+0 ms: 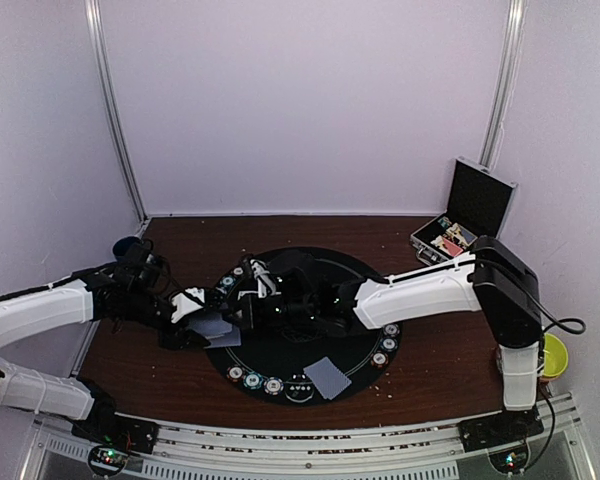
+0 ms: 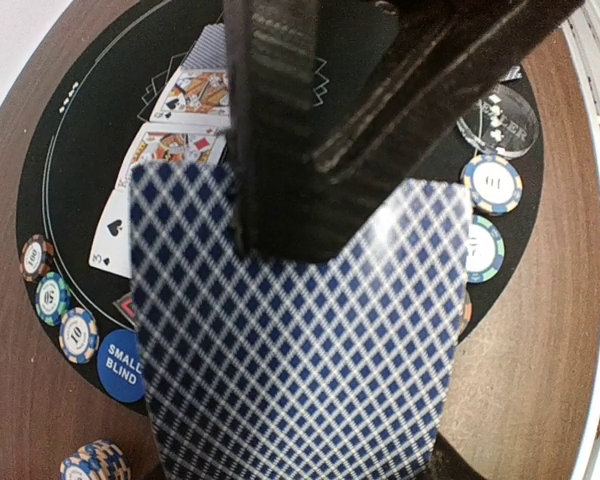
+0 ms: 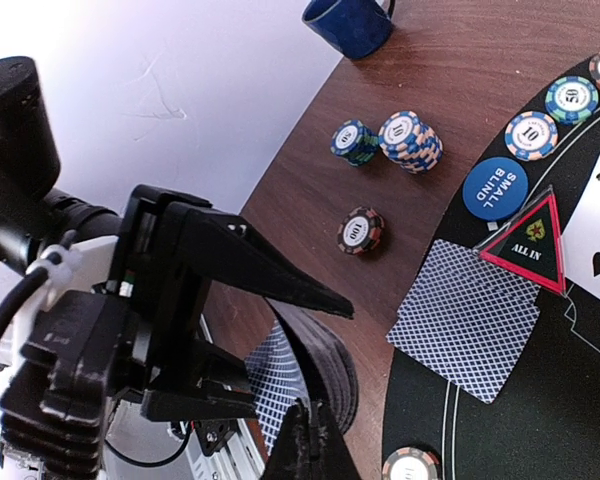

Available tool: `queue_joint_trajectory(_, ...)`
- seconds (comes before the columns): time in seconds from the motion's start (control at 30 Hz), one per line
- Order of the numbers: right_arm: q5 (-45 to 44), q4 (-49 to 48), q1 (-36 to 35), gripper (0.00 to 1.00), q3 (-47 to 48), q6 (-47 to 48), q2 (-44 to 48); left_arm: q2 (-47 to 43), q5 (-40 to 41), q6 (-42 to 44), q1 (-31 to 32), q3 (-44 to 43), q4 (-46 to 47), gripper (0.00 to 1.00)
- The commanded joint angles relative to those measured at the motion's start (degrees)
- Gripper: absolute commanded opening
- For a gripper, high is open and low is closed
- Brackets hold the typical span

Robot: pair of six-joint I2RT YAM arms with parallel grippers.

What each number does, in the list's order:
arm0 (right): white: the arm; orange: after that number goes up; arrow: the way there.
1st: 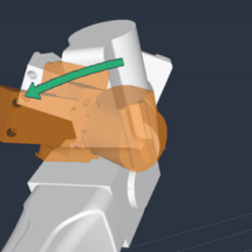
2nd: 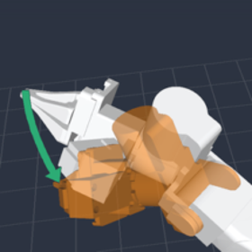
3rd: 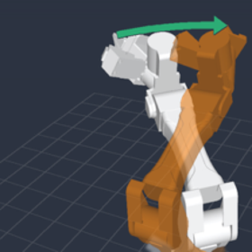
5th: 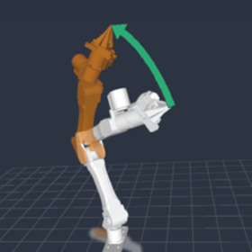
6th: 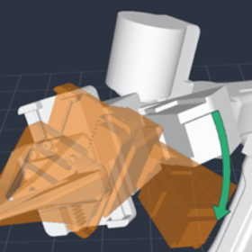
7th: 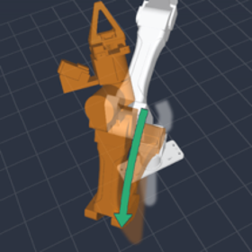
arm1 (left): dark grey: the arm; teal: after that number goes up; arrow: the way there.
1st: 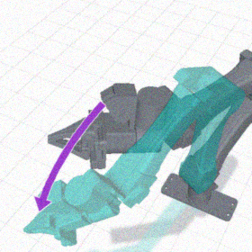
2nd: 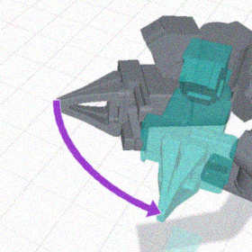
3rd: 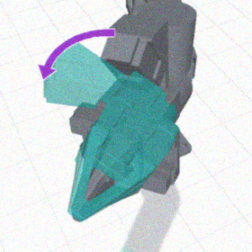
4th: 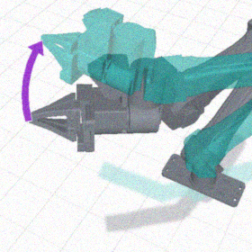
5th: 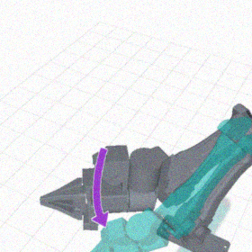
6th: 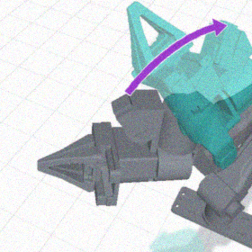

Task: Distribute texas hold em gaming equipment
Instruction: Pick up the poker card from the face-down deck piles, then distribute the poker card in the community card area.

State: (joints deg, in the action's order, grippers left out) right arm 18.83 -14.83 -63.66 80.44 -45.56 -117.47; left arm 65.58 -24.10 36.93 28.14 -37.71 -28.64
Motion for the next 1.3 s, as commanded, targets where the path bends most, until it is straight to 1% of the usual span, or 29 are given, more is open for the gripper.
queue_joint_trajectory(0.0, -2.52, -0.75, 0.72, 0.0, -2.53, 1.21, 5.73, -0.02, 0.28, -0.01, -0.07, 0.27, 0.78, 0.54)
queue_joint_trajectory(0.17, -3.89, -2.84, 1.71, 0.0, -6.6, 0.51, 8.67, -0.05, 0.32, -0.13, -0.03, 0.27, 0.78, 0.54)
queue_joint_trajectory(0.37, -6.34, -8.08, 4.1, 0.0, -16.13, -1.99, 14.27, 0.18, 0.42, -0.1, -0.03, 0.26, 0.79, 0.54)
queue_joint_trajectory(0.5, -12.38, -12.31, 6.13, 0.0, -25.47, -5.09, 20.06, 0.07, 0.38, -0.11, -0.04, 0.25, 0.87, 0.53)
queue_joint_trajectory(0.63, -20.82, -16.03, 8.23, 0.0, -35.23, -8.88, 25.52, 0.07, 0.37, -0.15, -0.07, 0.27, 0.78, 0.54)
queue_joint_trajectory(0.83, -32.16, -18.7, 10.87, 0.0, -45.31, -14.79, 30.73, 0.07, 0.3, -0.23, -0.03, 0.19, 0.78, 0.54)
queue_joint_trajectory(1.0, -38.44, -19.3, 11.63, 0.0, -49.01, -19.31, 30.95, 0.25, 0.28, -0.19, -0.03, 0.18, 0.78, 0.54)
queue_joint_trajectory(1.13, -41.93, -20.65, 11.59, 0.0, -50.3, -23.8, 28.47, 0.2, 0.28, -0.19, -0.03, 0.18, 0.78, 0.54)
queue_joint_trajectory(1.27, -43.65, -22.97, 11.61, 0.0, -50.98, -26.85, 24.97, 0.25, 0.28, -0.1, -0.05, 0.27, 0.85, 0.54)
